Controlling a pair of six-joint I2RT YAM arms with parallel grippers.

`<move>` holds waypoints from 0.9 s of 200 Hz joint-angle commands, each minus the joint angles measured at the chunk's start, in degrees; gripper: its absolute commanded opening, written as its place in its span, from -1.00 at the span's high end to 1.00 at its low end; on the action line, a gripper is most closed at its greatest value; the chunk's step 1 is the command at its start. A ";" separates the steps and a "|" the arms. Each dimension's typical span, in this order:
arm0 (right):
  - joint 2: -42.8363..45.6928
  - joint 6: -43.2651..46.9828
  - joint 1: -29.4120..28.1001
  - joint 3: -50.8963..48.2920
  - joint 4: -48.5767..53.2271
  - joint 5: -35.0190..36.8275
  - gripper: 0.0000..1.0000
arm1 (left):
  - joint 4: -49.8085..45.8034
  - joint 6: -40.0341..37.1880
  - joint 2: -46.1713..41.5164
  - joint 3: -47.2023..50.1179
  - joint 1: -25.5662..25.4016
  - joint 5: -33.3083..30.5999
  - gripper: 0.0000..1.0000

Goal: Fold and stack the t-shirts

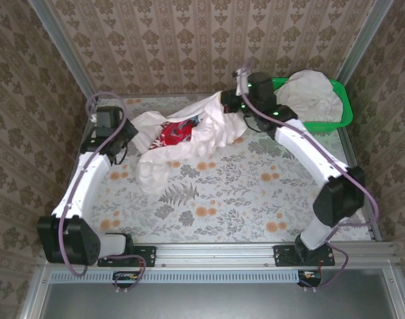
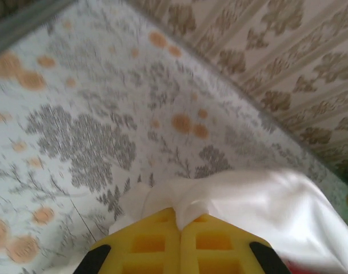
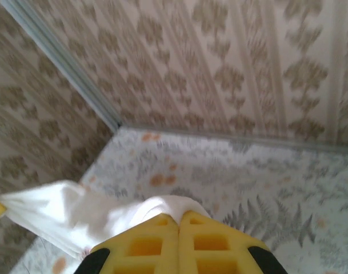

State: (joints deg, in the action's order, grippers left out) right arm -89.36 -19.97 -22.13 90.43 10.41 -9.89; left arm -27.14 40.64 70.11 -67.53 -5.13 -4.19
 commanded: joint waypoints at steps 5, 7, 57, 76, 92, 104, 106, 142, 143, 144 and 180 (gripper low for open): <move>7.21 -0.59 0.05 -0.98 -3.37 -0.46 1.00 | -3.21 -7.86 -2.95 -4.72 1.31 0.15 1.00; 7.52 -0.49 0.06 -1.03 -3.45 -0.43 1.00 | -3.30 -8.28 -3.13 -4.98 1.31 0.15 1.00; 14.51 2.12 0.31 -0.41 -4.70 -0.24 1.00 | -3.32 -14.62 -6.66 -13.29 1.71 -1.01 1.00; 15.72 2.39 0.60 -0.17 -5.22 -0.52 1.00 | -3.54 -16.34 -7.51 -16.32 1.73 -1.07 1.00; 17.18 2.26 0.60 -0.28 -5.54 -1.45 1.00 | -3.72 -17.20 -8.76 -17.90 1.72 -1.64 1.00; 19.05 1.73 0.60 -1.04 -5.96 -1.97 1.00 | -4.12 -17.49 -9.99 -18.80 1.71 -2.46 1.00; 19.40 1.61 0.60 -1.20 -6.00 -2.04 1.00 | -4.21 -17.52 -10.23 -19.01 1.70 -2.62 1.00; 25.01 2.54 0.59 -1.03 -3.77 -3.84 1.00 | -6.27 -17.49 -13.53 -23.26 1.71 -4.31 1.00; 25.15 2.64 0.59 -0.95 -3.66 -3.92 1.00 | -6.35 -17.51 -13.60 -23.35 1.70 -4.33 1.00; 25.26 2.69 0.60 -0.87 -3.57 -4.00 1.00 | -6.40 -17.48 -13.64 -23.53 1.70 -4.33 1.00; 27.59 4.72 0.58 3.80 -0.96 -9.85 1.00 | -8.55 -16.08 -13.74 -31.20 1.70 -1.94 1.00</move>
State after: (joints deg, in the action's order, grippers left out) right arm -63.88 -17.50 -21.78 89.93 9.37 -14.35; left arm -34.61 24.75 57.28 -93.76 -4.03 -6.68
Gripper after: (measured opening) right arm 0.047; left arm 0.047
